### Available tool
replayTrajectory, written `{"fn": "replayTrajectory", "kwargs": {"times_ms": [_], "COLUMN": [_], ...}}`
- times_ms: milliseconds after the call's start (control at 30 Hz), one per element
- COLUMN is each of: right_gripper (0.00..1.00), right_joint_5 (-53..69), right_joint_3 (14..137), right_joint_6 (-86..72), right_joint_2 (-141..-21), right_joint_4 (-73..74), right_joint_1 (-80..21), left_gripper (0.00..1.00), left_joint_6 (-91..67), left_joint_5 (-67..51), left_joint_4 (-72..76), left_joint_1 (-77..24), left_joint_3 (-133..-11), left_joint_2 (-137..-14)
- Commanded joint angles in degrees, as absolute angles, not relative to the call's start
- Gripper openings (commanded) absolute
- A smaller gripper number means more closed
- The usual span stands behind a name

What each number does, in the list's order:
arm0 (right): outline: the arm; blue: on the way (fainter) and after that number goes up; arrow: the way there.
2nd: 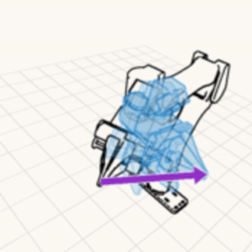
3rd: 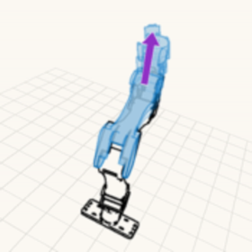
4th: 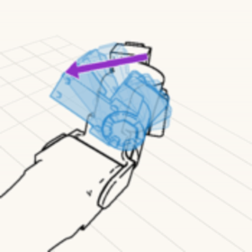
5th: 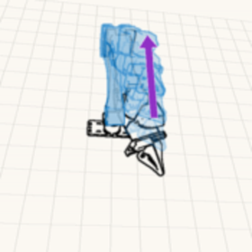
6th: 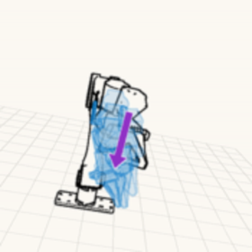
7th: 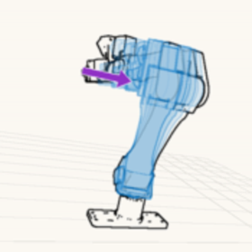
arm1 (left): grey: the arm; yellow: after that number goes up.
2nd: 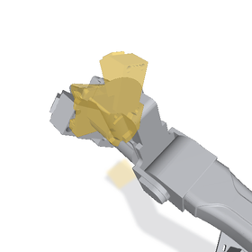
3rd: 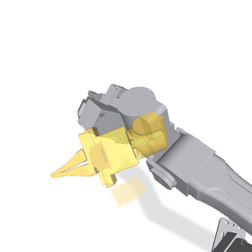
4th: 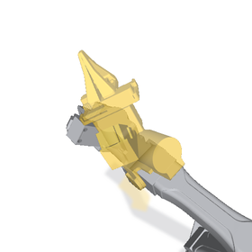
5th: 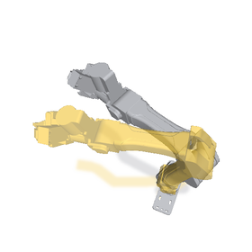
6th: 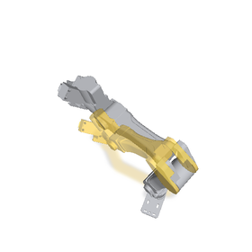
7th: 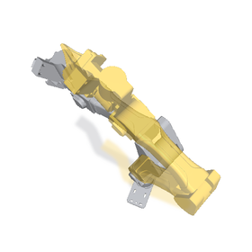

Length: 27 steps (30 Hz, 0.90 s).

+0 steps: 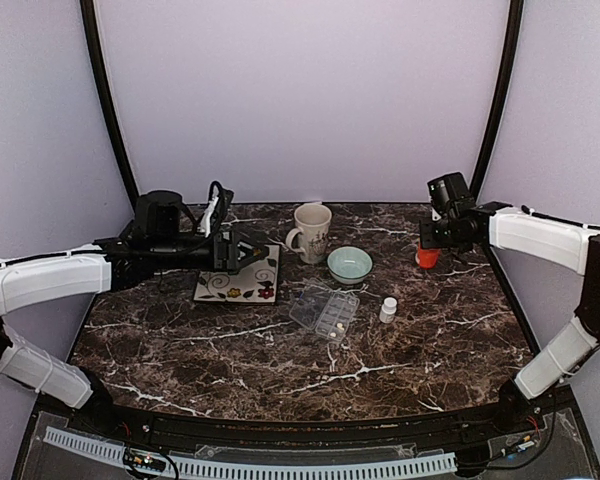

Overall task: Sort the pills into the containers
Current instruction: Place the pill bottle at the center of the board.

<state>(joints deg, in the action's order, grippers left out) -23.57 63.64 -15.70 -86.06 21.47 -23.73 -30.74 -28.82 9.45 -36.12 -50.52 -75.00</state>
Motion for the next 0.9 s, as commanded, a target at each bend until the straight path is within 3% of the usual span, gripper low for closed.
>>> {"fn": "replayTrajectory", "kwargs": {"times_ms": [0,267,867], "right_gripper": [0.00,0.00,0.18], "right_joint_5": [-26.64,-26.80,-25.58], "right_joint_3": [61.73,60.39,57.84], "right_joint_6": [-14.97,-15.12,-17.09], "right_joint_2": [-87.86,-90.88,-94.26], "right_joint_4": [14.15,10.92,8.52], "right_joint_1": [-22.92,-22.25,-22.06], "left_gripper": [0.74,0.71,0.70], "left_joint_6": [-33.53,-34.24,-33.43], "left_joint_5": [-31.24,-30.35,-30.00], "left_joint_4": [11.90,11.41,11.86], "left_joint_1": [-35.77,-35.86,-35.95], "left_joint_3": [-47.47,-44.05,-44.06], "left_joint_2": [-74.33,-73.42,-74.60]}}
